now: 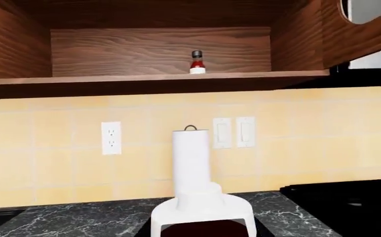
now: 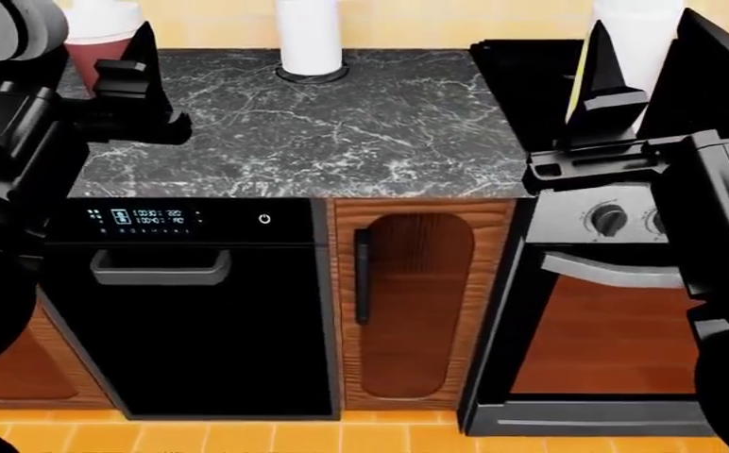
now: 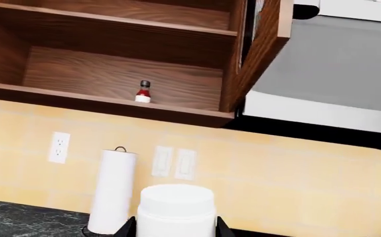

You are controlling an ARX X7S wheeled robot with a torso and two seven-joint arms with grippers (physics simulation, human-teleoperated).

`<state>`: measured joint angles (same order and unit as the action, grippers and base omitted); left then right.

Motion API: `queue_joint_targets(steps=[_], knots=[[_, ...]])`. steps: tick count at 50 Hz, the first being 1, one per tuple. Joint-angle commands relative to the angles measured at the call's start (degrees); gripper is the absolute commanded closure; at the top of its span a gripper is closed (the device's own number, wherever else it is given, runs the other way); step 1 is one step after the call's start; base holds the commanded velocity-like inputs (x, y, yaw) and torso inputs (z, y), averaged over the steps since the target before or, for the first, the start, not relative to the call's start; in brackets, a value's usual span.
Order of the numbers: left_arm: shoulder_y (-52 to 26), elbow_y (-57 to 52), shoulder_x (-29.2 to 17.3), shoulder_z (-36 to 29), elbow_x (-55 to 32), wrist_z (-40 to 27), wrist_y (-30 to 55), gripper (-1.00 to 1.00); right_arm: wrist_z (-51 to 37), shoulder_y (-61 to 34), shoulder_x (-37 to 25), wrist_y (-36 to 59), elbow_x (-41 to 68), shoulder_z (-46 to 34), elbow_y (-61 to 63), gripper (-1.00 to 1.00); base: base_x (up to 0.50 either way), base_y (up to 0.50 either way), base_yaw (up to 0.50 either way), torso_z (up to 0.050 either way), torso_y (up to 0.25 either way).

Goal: Pick and place the shaker into the drawer. Then close the cabinet.

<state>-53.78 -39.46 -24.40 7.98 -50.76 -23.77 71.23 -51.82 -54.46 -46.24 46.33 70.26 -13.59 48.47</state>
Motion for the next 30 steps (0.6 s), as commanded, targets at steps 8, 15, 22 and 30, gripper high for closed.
queue_joint_targets(steps=[8,15,22,30], knots=[[0.4,0.3,-0.3,0.2,-0.8,-0.7,-0.8,1.00,0.5,0.6,-0.1,-0.6,-1.3,0.8,0.1,1.00,-0.09,-0.44,0.00,0.000,0.000],[0.6,0.5,-0.4,0.0,-0.8,-0.8,-1.1,1.00,0.7,0.8,-0.1,-0.9,-1.6,0.8,0.0,1.00,-0.09,-0.42,0.00,0.000,0.001],[0.7,0.5,-0.4,-0.1,-0.9,-0.9,-1.4,1.00,0.6,1.1,-0.2,-1.2,-1.7,0.8,0.0,1.00,-0.09,-0.42,0.00,0.000,0.000],[0.9,0.5,-0.7,-0.3,-0.9,-1.1,-1.7,1.00,0.7,1.6,-0.3,-1.6,-1.9,0.9,0.1,1.00,-0.08,-0.42,0.00,0.001,0.000]])
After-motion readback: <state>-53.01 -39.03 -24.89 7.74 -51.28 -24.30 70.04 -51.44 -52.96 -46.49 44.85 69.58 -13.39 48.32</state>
